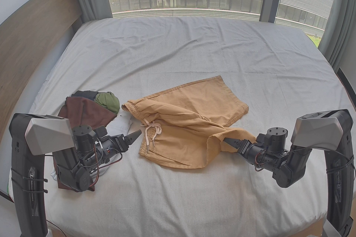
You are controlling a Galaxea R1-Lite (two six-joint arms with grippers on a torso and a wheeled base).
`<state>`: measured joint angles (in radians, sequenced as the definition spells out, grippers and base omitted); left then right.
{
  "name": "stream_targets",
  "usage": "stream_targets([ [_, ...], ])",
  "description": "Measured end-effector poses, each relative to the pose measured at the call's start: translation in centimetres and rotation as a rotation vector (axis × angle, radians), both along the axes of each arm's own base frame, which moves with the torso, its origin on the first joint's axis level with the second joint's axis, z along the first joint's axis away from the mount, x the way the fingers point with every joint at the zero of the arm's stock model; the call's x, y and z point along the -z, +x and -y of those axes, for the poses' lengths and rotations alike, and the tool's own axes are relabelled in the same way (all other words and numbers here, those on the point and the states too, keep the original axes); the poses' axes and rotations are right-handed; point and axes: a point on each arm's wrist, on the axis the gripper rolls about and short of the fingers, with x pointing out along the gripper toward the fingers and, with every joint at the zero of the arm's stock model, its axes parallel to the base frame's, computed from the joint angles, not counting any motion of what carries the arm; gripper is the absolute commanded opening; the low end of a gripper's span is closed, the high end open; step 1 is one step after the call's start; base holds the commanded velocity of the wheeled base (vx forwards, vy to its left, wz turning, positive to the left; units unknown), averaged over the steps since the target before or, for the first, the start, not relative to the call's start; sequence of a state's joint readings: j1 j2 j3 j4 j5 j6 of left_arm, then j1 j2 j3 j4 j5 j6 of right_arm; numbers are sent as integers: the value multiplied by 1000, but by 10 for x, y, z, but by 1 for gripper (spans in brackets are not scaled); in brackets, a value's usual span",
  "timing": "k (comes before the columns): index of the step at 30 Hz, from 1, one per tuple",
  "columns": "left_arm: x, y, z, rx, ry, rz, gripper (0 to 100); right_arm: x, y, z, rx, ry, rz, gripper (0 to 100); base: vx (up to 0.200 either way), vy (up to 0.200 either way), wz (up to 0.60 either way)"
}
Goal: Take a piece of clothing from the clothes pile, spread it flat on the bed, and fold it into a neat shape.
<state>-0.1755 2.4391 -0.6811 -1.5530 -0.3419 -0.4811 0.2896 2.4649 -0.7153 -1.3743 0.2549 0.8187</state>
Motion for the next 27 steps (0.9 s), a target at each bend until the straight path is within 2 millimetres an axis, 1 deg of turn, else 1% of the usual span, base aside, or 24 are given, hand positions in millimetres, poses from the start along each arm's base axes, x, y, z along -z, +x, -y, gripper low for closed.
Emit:
stream_targets([
  [8,0,0,0,0,0,0,100,3,-1,-2,-5,0,-6,100,0,0,0],
  [9,0,0,0,0,0,0,100,3,-1,-3,-7,0,-6,0,0,0,0],
  [18,0,0,0,-1,0,1,100,5,-7,-6,-17,-5,-27,0,0,0,0],
  [27,0,0,0,0,0,1,100,7,-12,-3,-11,-14,-47,0,0,0,0],
])
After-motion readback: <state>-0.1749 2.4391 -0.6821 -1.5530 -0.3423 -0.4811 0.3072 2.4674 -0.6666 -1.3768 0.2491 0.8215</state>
